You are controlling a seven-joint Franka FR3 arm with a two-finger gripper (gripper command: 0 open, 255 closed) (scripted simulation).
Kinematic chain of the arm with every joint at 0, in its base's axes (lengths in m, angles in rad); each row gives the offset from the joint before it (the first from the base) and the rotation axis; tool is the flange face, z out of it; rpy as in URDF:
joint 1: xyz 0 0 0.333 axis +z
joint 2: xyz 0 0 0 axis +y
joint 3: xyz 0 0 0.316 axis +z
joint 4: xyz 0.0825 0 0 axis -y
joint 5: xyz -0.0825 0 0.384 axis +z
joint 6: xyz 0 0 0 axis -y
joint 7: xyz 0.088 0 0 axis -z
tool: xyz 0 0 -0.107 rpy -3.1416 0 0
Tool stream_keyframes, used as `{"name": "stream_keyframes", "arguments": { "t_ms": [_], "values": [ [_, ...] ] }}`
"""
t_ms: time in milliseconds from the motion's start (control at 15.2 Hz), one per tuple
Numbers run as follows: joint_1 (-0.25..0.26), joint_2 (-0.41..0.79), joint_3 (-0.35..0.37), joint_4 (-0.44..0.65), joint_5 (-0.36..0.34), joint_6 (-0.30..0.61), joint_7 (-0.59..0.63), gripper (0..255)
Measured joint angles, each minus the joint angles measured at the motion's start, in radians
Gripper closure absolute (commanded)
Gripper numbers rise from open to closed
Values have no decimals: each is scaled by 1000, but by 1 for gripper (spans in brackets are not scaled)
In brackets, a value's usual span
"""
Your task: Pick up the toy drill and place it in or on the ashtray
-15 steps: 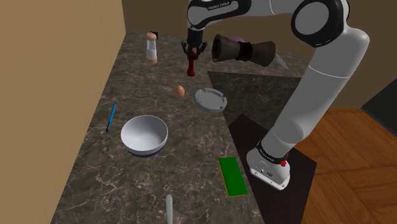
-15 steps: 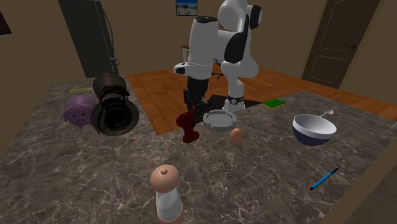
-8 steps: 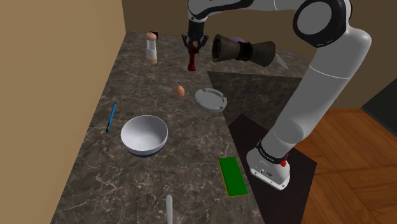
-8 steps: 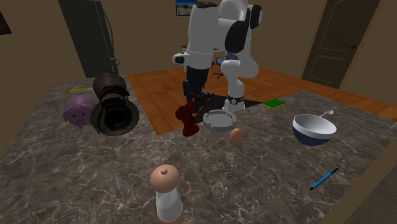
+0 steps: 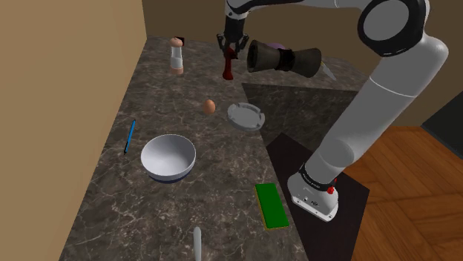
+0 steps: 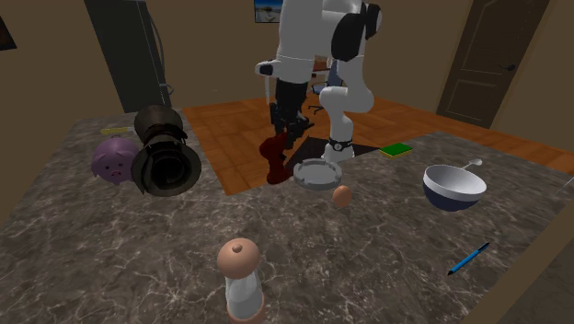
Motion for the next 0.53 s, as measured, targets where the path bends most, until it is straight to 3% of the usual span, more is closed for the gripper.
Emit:
{"name": "stream_keyframes", "arguments": {
  "t_ms": [528],
  "values": [
    [17,-308,16,-291,14,-19,25,255]
  ]
}}
